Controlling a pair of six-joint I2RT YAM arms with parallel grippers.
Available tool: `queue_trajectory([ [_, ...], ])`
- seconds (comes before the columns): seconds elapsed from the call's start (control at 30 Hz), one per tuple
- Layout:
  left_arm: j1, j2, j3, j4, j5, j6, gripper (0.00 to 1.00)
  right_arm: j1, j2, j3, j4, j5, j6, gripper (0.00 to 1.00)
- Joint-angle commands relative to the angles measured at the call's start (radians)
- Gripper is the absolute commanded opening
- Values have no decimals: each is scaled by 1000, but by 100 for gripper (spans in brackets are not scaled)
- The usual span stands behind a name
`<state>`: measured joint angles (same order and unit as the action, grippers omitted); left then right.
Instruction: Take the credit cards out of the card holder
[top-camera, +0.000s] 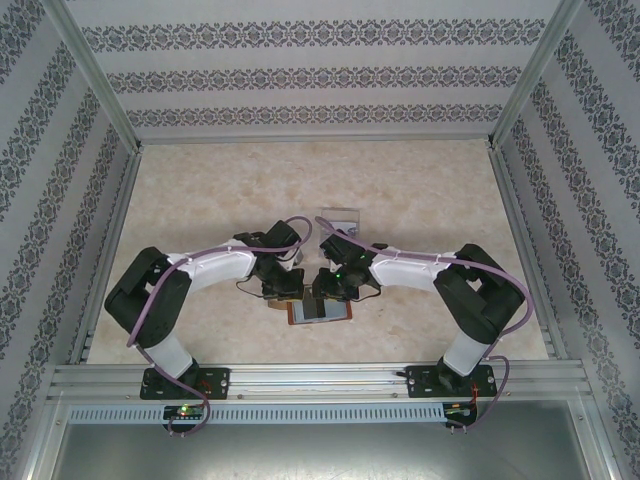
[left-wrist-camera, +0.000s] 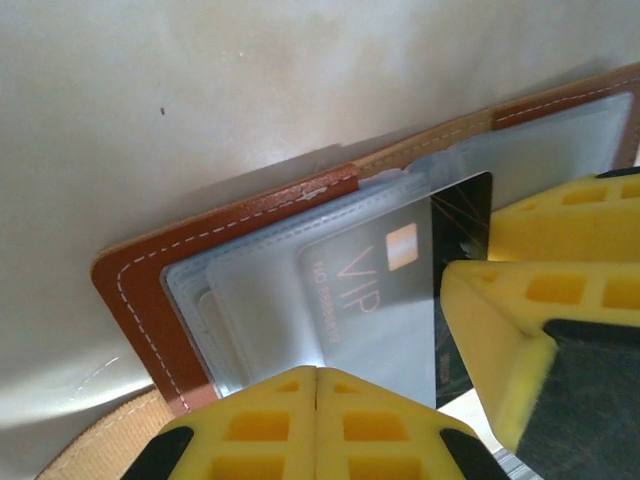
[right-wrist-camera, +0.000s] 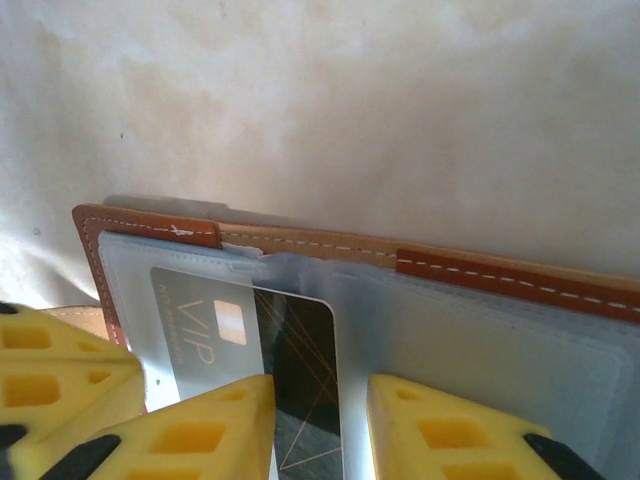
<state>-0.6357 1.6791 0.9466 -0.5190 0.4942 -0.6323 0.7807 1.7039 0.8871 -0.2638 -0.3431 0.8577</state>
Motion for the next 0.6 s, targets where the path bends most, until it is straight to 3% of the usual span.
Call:
queue_trajectory([
  [0.0, -14, 33, -16, 14, 9, -1, 6, -8, 6, -42, 47, -41, 1, 29],
  [0.57, -14, 91, -38, -15, -42, 17, 5, -55, -64, -180, 353, -208, 91, 20],
])
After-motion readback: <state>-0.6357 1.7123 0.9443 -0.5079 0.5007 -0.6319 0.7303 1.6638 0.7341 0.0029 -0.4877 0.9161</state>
